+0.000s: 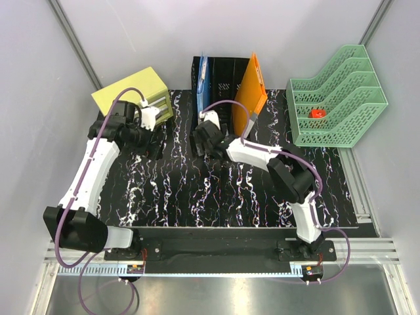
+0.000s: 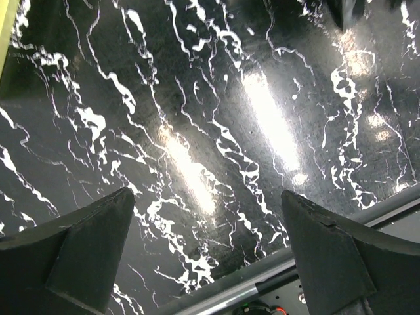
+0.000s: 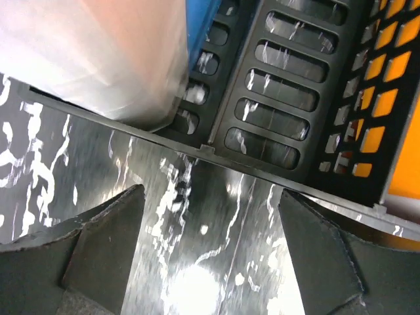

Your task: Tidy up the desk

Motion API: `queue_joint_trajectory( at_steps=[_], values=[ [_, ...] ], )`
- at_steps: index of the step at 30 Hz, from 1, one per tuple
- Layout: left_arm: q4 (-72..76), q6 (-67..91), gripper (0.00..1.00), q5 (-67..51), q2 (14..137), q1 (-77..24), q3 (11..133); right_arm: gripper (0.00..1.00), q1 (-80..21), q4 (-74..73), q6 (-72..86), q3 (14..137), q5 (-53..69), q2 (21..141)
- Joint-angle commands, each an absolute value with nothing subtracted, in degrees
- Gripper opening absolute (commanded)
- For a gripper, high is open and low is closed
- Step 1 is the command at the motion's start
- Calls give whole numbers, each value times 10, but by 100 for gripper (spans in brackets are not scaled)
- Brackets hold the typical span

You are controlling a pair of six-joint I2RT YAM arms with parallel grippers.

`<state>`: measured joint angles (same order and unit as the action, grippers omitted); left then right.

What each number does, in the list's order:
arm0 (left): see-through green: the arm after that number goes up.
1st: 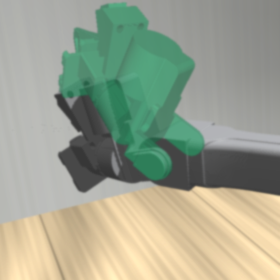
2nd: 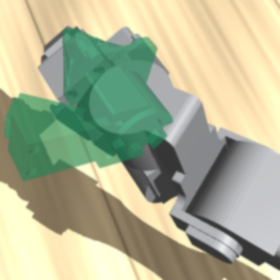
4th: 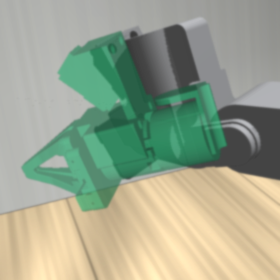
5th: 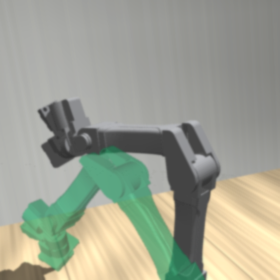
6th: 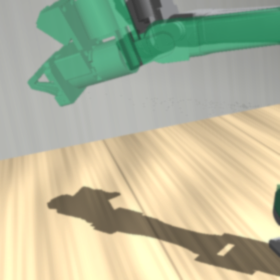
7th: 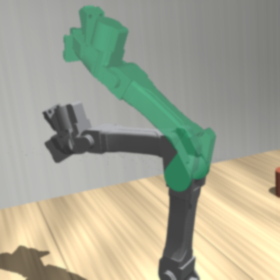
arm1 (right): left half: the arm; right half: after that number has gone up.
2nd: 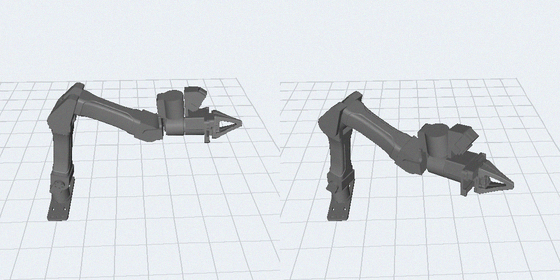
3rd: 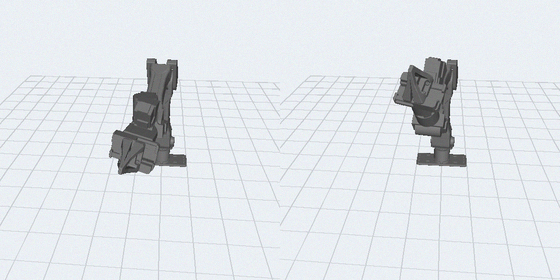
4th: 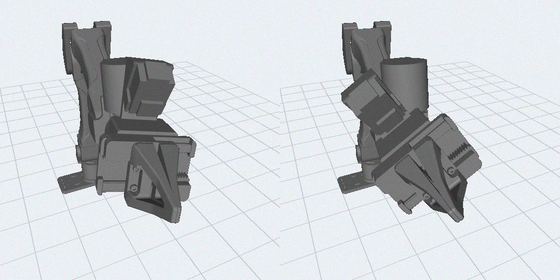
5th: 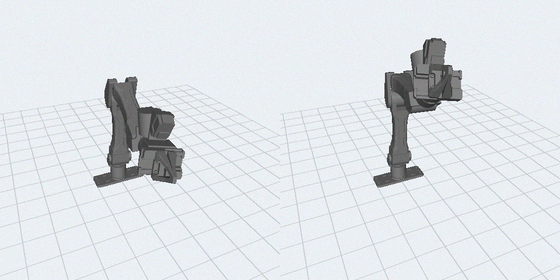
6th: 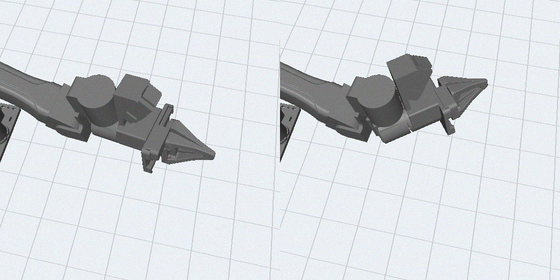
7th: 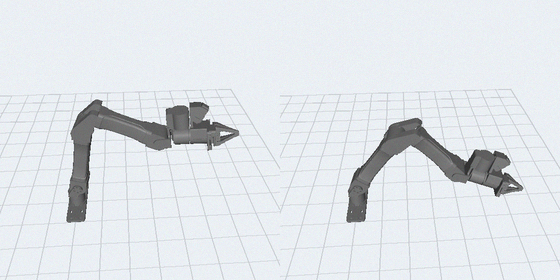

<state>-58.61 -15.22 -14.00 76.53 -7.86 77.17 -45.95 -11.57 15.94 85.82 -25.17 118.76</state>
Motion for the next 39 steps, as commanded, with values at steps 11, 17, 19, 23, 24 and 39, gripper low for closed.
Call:
queue_joint_trajectory(
  at_steps=[11,17,19,23,24,39],
  values=[
    [-568,-168,99,-174,751,-46,742,91,-367,-121,186,929,-234,1248],
    [-566,-163,99,-178,748,-42,742,90,-367,-156,184,996,-207,1290],
    [-566,-161,99,-182,745,-42,744,91,-367,-168,187,1018,-201,1308],
    [-566,-158,99,-185,744,-42,743,90,-368,-182,209,1077,-192,1331],
    [-566,-156,99,-184,743,-43,742,91,-368,-182,214,1084,-192,1338],
    [-567,-164,99,-165,710,-41,714,100,-367,-197,298,1211,-133,1421]
  ],
)
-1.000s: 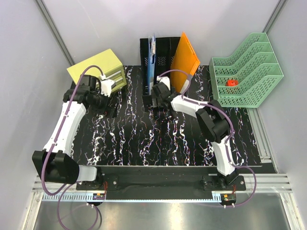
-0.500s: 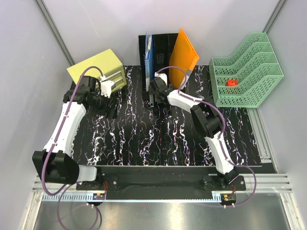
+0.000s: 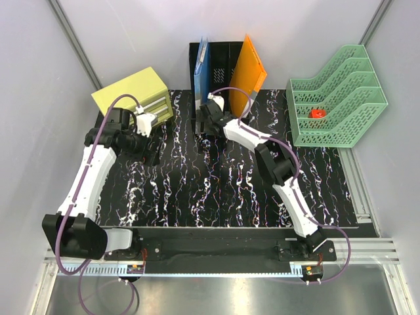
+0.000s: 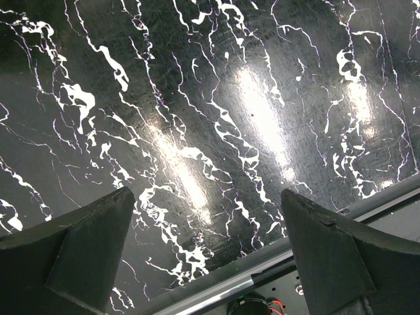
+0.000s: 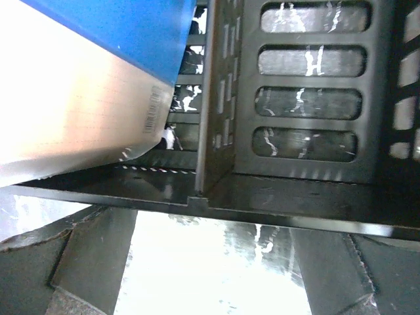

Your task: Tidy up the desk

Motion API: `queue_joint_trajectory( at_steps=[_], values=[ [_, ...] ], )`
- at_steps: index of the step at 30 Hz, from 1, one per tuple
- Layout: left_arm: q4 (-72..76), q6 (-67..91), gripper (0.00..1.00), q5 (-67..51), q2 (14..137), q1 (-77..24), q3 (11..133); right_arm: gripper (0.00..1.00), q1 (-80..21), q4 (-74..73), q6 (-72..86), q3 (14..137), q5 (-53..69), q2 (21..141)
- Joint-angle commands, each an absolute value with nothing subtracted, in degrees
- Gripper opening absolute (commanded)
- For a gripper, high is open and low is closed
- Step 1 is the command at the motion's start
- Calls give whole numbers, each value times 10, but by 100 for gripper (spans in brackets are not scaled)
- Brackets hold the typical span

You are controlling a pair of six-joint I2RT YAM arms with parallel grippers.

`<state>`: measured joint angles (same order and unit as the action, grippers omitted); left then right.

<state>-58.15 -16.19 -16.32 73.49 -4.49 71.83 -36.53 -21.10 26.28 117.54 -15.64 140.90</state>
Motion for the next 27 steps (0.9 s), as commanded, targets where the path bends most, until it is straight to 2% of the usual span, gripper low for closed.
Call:
queue_joint_trajectory(
  at_steps=[1,6,14,21,27],
  values=[
    [-567,-163,99,-165,711,-41,714,100,-367,-195,304,1215,-116,1423],
    [-567,-165,99,-159,715,-42,708,100,-368,-198,303,1179,-93,1360],
    [-555,-158,99,-179,722,-41,709,100,-370,-185,246,907,-58,1049],
    [-544,-163,99,-186,714,-41,693,99,-371,-157,244,684,18,845],
    [-539,-168,99,-187,699,-41,676,100,-373,-179,228,636,16,763]
  ],
)
